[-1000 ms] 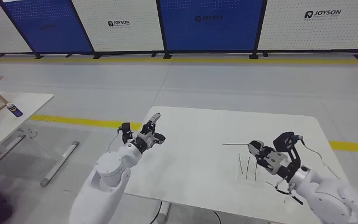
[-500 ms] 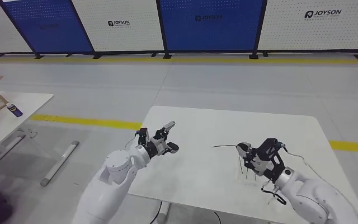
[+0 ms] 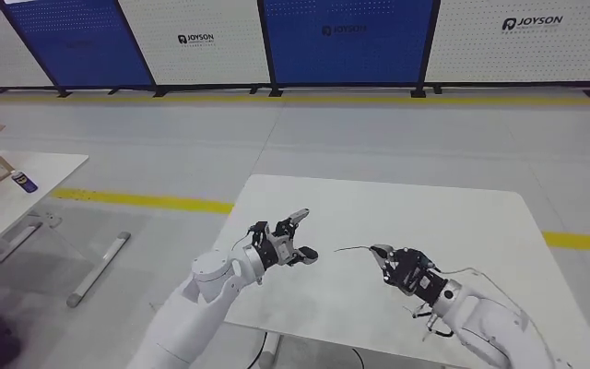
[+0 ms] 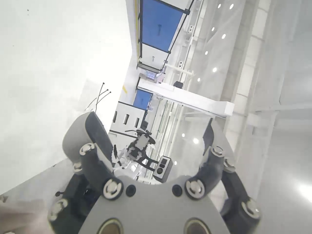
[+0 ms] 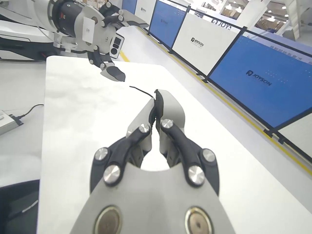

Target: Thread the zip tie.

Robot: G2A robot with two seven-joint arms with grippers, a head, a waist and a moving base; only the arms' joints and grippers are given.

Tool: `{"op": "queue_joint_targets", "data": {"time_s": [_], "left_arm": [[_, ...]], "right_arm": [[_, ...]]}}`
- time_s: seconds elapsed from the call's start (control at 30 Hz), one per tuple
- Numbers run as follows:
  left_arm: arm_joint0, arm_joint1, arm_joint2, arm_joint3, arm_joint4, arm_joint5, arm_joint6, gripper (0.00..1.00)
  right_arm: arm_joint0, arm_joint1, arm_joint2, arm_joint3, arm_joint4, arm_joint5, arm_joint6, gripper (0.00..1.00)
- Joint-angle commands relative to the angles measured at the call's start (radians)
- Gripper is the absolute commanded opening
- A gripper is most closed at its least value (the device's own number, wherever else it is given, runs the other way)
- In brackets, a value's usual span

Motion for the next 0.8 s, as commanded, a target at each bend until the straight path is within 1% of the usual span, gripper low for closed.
{"op": "queue_joint_targets", "data": {"time_s": [0.0, 0.1, 0.13, 0.2, 0.23, 0.3, 0.33, 0.4, 0.67, 0.7, 0.73, 0.77], "left_arm": [[0.0, 0.0, 0.0, 0.0, 0.004, 0.0, -0.001, 1.0], [0.0, 0.0, 0.0, 0.0, 0.004, 0.0, -0.001, 1.0], [0.003, -0.001, 0.006, -0.002, -0.002, 0.0, -0.008, 1.0], [0.008, 0.001, 0.022, -0.012, 0.022, -0.009, -0.043, 1.0], [0.014, 0.002, 0.026, -0.016, 0.025, -0.017, -0.057, 1.0], [0.024, 0.002, 0.031, -0.026, -0.002, -0.022, -0.094, 1.0], [0.026, 0.001, 0.031, -0.03, -0.004, -0.03, -0.091, 1.0], [0.028, -0.002, 0.038, -0.036, -0.004, -0.057, -0.052, 1.0], [0.028, -0.002, 0.04, -0.036, -0.001, -0.057, -0.049, 1.0], [0.026, -0.003, 0.053, -0.042, 0.015, -0.053, -0.048, 1.0], [0.019, -0.003, 0.077, -0.048, 0.04, -0.039, -0.057, 1.0], [0.011, -0.005, 0.09, -0.049, 0.044, -0.032, -0.056, 1.0]], "right_arm": [[0.0, 0.0, 0.0, 0.0, -0.001, 0.0, 0.0, 0.0], [0.0, 0.0, 0.0, 0.0, -0.001, 0.0, 0.0, 0.0], [-0.004, -0.002, 0.002, -0.001, -0.003, 0.009, -0.006, 0.0], [-0.011, -0.007, 0.004, 0.002, -0.051, 0.062, -0.047, 0.0], [-0.014, -0.01, 0.0, 0.004, -0.064, 0.071, -0.072, 0.0], [-0.011, -0.02, -0.013, 0.024, -0.096, 0.089, -0.117, 0.0], [-0.007, -0.024, -0.021, 0.033, -0.108, 0.091, -0.127, 0.0], [0.006, -0.035, -0.043, 0.052, -0.13, 0.084, -0.133, 0.0], [0.006, -0.035, -0.043, 0.052, -0.13, 0.084, -0.133, 0.0], [0.005, -0.035, -0.043, 0.052, -0.139, 0.088, -0.127, 0.0], [0.005, -0.038, -0.047, 0.046, -0.153, 0.09, -0.123, 0.0], [0.007, -0.041, -0.05, 0.044, -0.161, 0.09, -0.122, 0.0]]}}
